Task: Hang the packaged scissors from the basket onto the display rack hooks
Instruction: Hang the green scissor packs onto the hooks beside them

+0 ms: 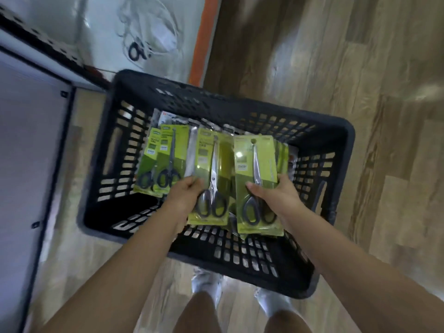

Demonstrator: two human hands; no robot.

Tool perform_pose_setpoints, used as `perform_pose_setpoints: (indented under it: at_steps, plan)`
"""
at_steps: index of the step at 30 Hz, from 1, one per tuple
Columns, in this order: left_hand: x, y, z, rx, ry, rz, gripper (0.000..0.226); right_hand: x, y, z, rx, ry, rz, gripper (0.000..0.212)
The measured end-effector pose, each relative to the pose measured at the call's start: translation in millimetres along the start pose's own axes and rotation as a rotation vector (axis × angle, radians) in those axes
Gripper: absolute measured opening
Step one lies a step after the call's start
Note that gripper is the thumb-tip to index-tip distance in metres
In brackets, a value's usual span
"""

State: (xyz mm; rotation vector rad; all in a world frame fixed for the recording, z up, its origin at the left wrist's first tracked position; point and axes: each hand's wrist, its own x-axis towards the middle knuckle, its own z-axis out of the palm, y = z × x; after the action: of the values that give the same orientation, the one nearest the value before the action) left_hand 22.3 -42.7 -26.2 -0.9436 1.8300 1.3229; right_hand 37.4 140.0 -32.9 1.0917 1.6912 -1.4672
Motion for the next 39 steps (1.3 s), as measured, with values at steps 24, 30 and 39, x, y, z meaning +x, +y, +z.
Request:
perform_pose_setpoints:
  at_steps: [24, 30, 39]
  plan:
    - [-571, 285, -327, -0.771, 0.304, 0.875, 0.027, -613, -442, 45, -0.169, -0.353, -1.164, 0.014]
    - [-649, 220, -366, -0.960, 0.519, 0.899, 0.025, -701, -414, 97, -0.195, -0.547, -1.230, 0.011]
    - [-689, 158, -384, -1.004, 0.789, 0.777, 0.030, -757, -363, 158, -0.332, -0.683, -1.206, 0.028]
